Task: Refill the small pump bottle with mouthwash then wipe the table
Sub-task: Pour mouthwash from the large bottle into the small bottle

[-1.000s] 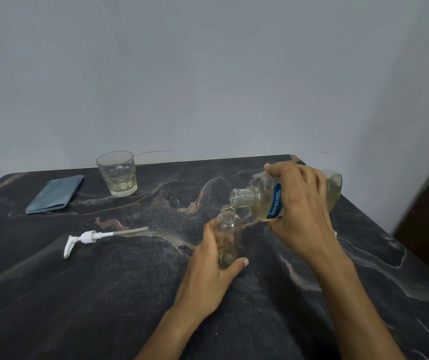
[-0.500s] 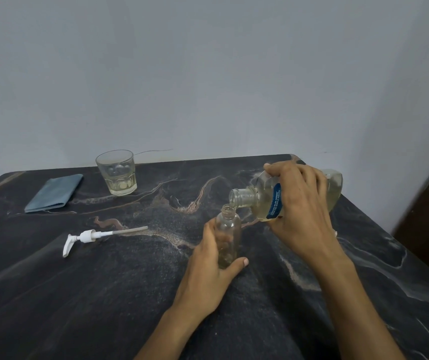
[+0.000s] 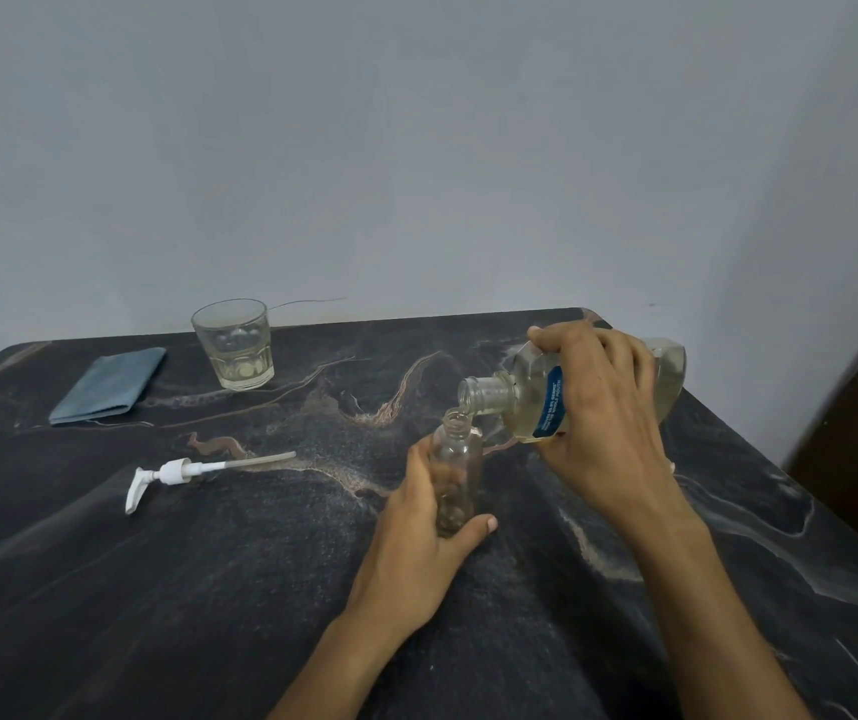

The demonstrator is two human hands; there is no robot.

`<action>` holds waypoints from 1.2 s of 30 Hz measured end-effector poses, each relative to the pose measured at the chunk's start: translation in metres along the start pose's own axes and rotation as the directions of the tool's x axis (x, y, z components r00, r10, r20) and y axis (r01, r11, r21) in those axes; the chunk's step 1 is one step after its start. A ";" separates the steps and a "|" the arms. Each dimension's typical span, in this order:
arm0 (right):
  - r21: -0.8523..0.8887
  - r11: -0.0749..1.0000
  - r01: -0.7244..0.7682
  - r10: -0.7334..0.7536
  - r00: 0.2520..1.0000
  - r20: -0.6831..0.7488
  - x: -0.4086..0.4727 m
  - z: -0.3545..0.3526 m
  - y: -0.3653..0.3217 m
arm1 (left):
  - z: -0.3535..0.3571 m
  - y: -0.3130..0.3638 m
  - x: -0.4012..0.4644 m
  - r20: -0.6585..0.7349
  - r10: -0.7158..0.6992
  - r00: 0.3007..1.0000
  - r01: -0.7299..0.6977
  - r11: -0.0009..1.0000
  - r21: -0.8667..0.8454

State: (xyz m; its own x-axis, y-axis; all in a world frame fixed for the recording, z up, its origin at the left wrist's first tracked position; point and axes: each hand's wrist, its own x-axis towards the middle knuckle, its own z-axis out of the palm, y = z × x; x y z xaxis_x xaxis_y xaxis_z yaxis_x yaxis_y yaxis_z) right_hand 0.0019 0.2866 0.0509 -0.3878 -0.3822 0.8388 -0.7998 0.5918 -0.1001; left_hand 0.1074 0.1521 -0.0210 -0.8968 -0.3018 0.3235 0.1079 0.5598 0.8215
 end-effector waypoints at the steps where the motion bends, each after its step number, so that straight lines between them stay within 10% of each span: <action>1: 0.001 1.000 -0.002 0.002 1.000 0.001 0.000 0.000 0.000 | 0.000 0.000 0.000 0.001 0.000 1.000 0.000 1.000 -0.002; 36: 0.028 1.000 -0.004 0.004 1.000 0.013 0.001 0.000 -0.004 | 0.000 0.000 0.000 -0.008 0.001 1.000 -0.001 1.000 0.006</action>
State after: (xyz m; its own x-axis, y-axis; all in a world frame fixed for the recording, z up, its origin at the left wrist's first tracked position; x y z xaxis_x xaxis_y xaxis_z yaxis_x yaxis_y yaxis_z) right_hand 0.0051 0.2840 0.0523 -0.3967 -0.3887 0.8316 -0.8105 0.5736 -0.1186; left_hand 0.1070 0.1519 -0.0213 -0.8934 -0.3068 0.3283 0.1065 0.5651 0.8181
